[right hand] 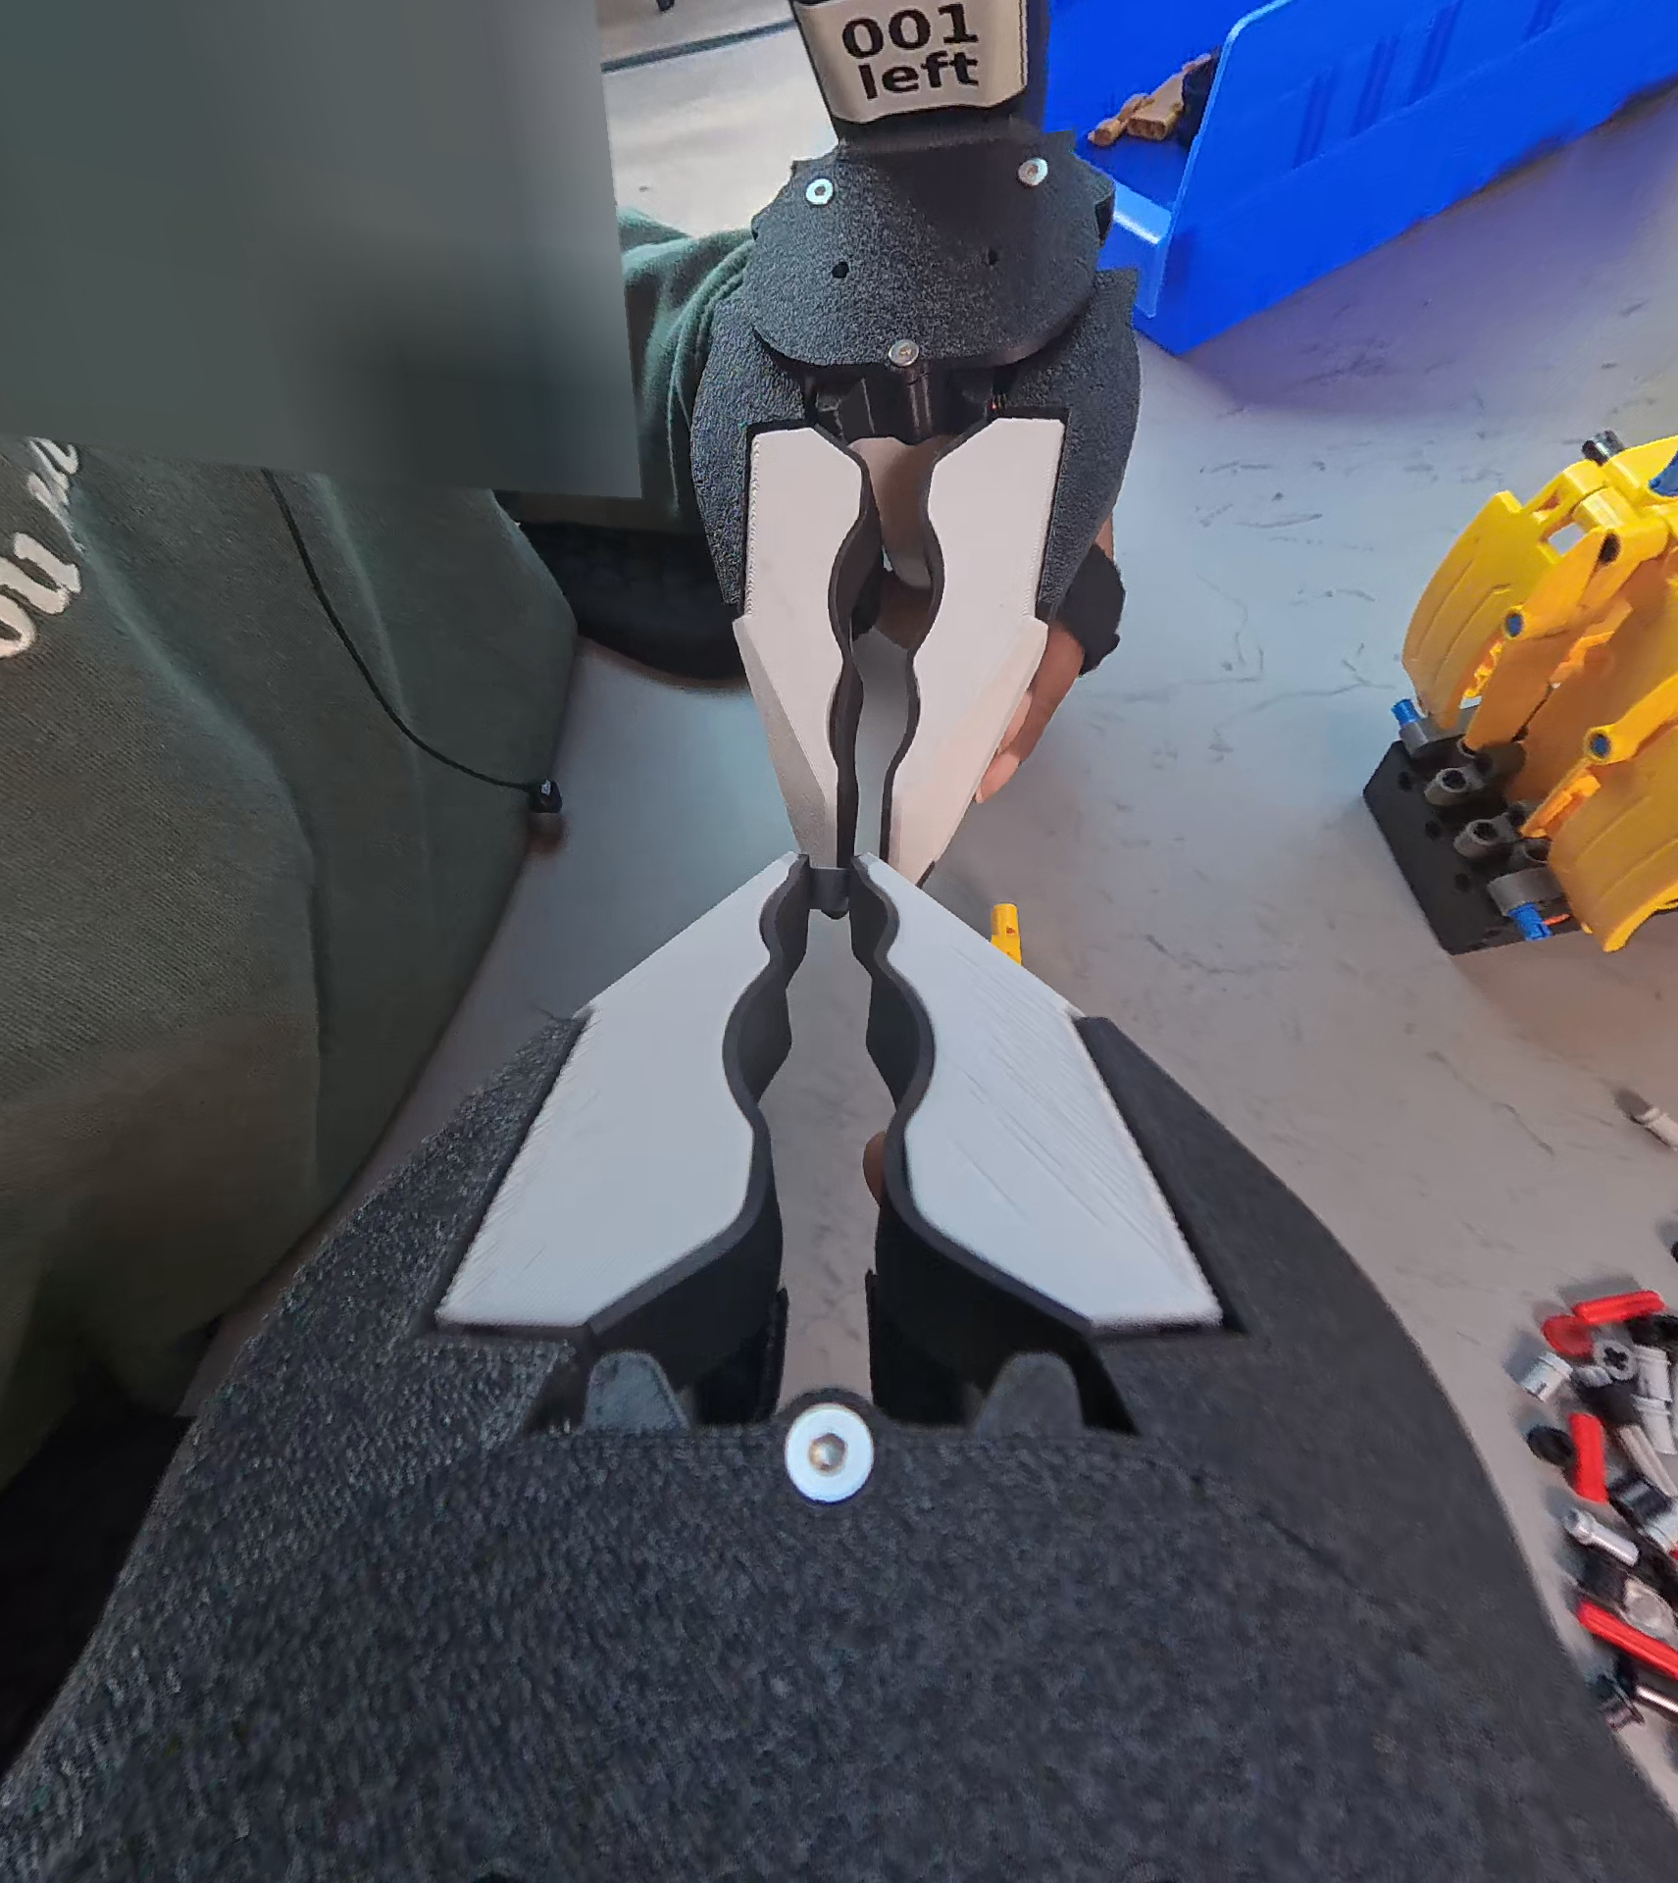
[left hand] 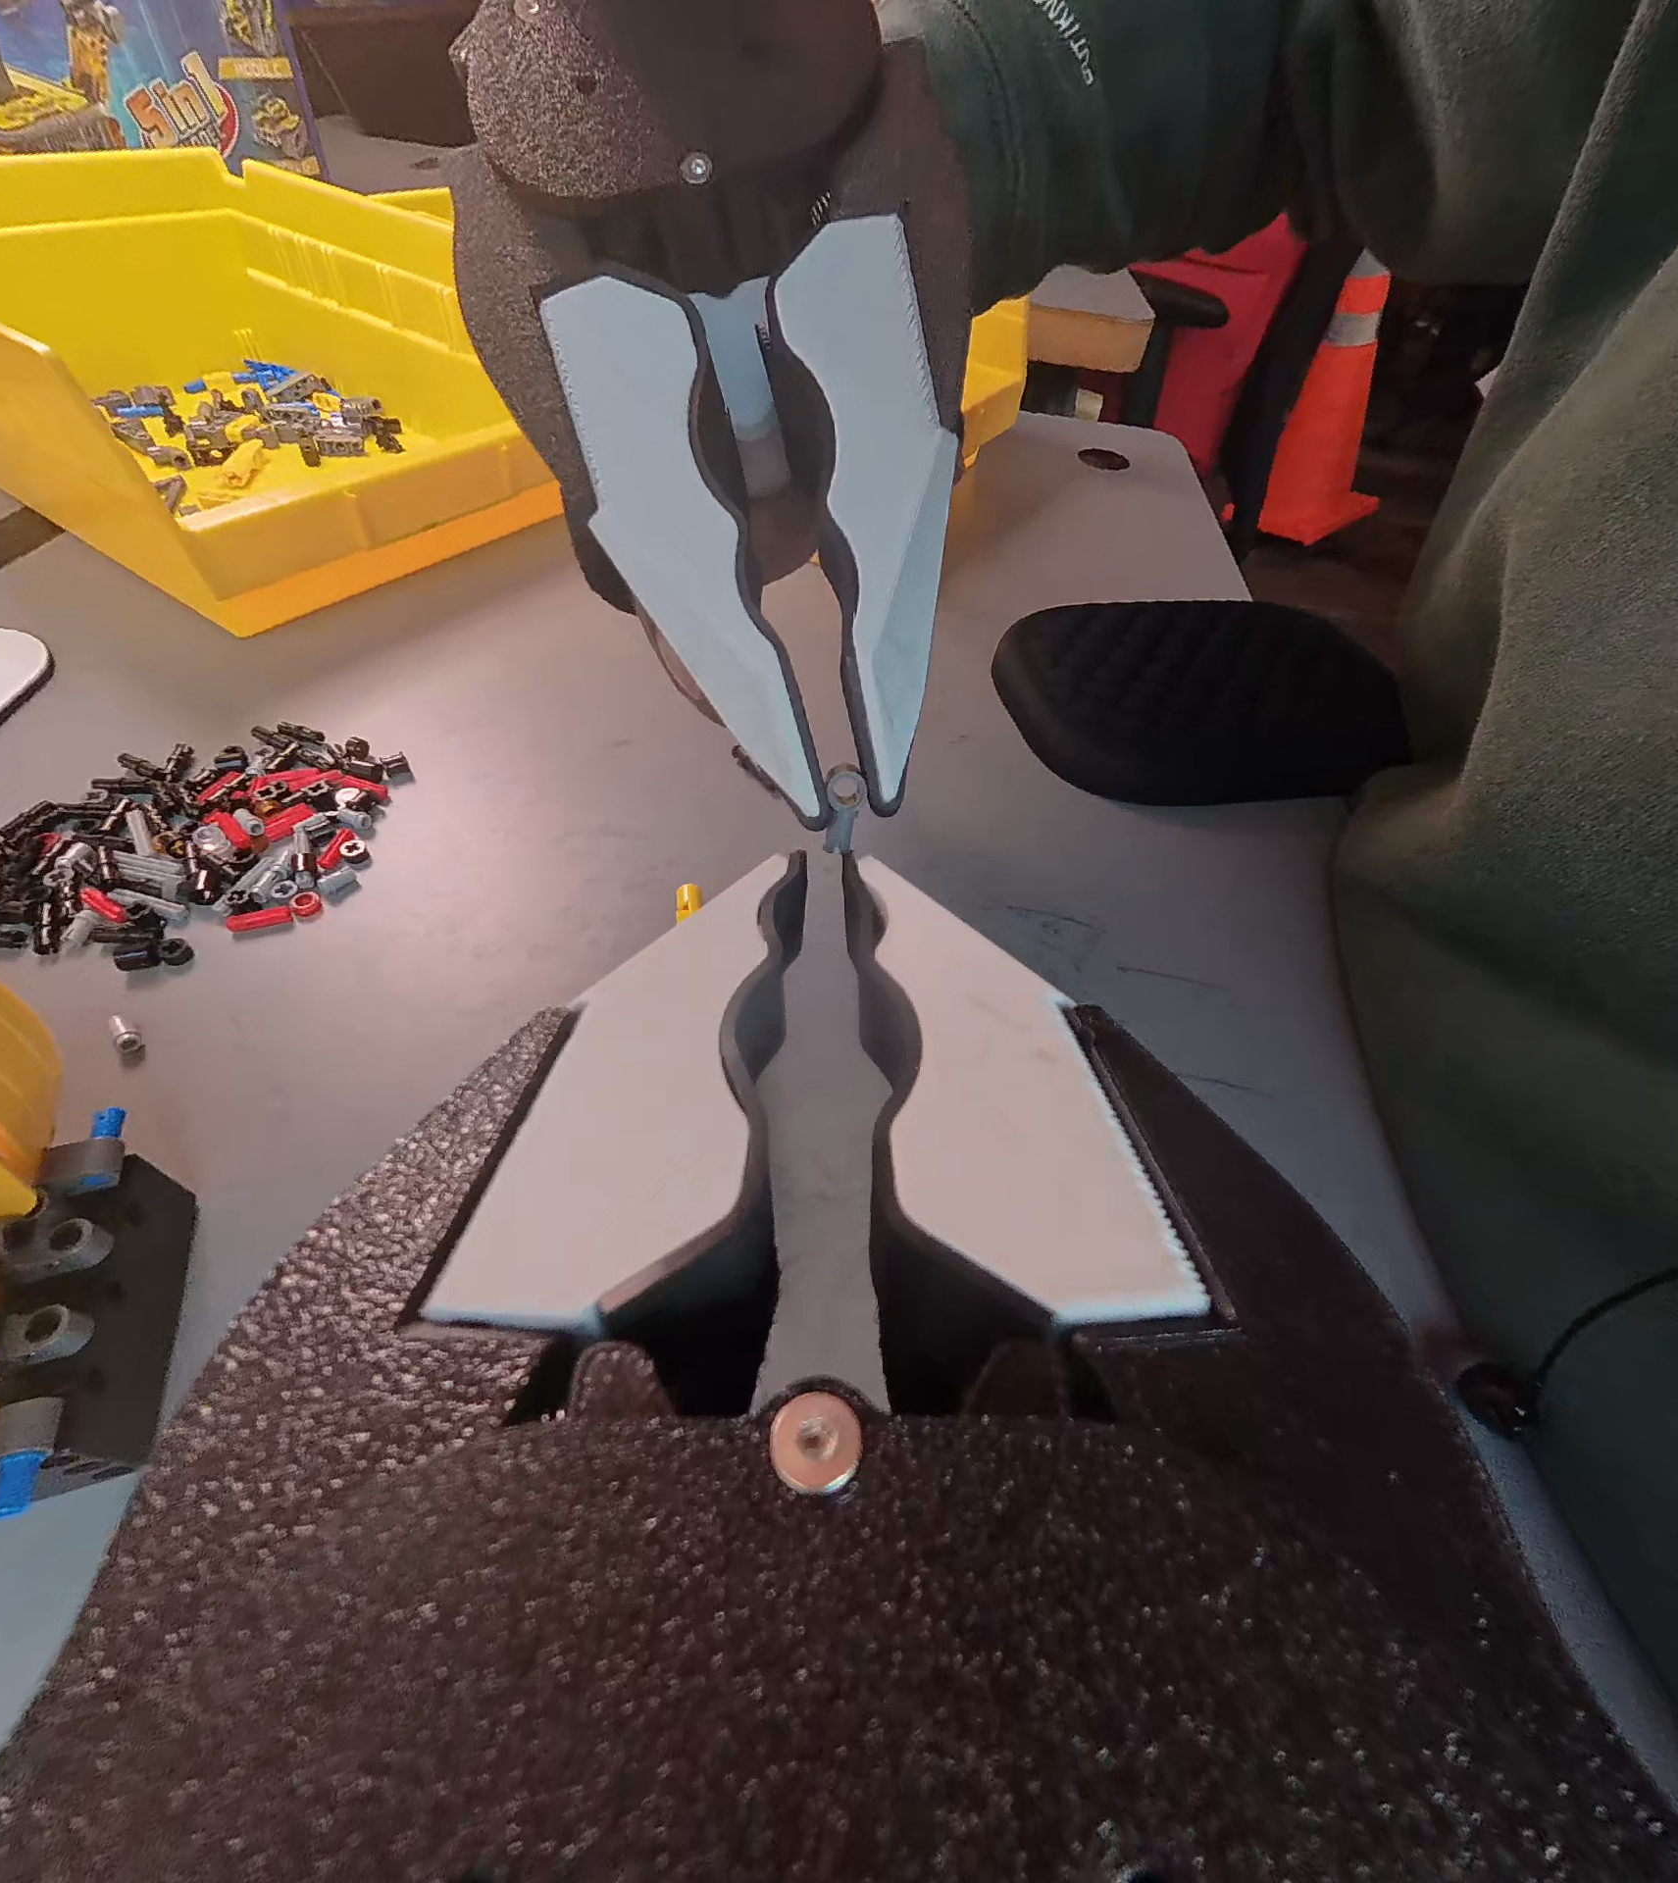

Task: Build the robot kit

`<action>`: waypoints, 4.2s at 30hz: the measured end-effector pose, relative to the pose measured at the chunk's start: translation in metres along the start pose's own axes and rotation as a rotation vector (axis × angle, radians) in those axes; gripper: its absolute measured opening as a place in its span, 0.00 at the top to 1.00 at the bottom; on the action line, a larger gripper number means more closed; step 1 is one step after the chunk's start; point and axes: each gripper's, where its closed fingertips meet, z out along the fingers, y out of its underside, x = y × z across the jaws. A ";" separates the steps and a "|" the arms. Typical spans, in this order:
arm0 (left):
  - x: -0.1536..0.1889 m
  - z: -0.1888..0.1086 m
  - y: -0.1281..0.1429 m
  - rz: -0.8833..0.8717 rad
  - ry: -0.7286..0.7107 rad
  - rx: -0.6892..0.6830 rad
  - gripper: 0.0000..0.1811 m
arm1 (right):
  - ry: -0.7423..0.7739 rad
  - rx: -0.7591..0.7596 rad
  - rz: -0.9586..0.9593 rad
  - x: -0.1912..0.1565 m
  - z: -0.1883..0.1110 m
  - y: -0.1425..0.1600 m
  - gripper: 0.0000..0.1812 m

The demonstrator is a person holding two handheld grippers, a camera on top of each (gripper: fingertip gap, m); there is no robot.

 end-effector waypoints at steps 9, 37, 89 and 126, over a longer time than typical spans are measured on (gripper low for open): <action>0.007 -0.003 -0.007 -0.023 0.050 0.041 0.97 | -0.011 0.002 -0.014 -0.005 0.001 -0.003 0.96; -0.010 0.004 0.010 -0.011 -0.081 -0.066 0.98 | 0.206 -0.280 -0.175 0.016 0.003 0.018 0.96; -0.036 0.010 0.074 -0.084 -0.177 -0.380 0.96 | 0.178 -0.873 -0.136 0.051 0.011 0.071 0.97; -0.036 0.004 0.073 -0.098 -0.156 -0.366 0.96 | 0.255 -0.878 -0.230 0.051 0.014 0.069 0.97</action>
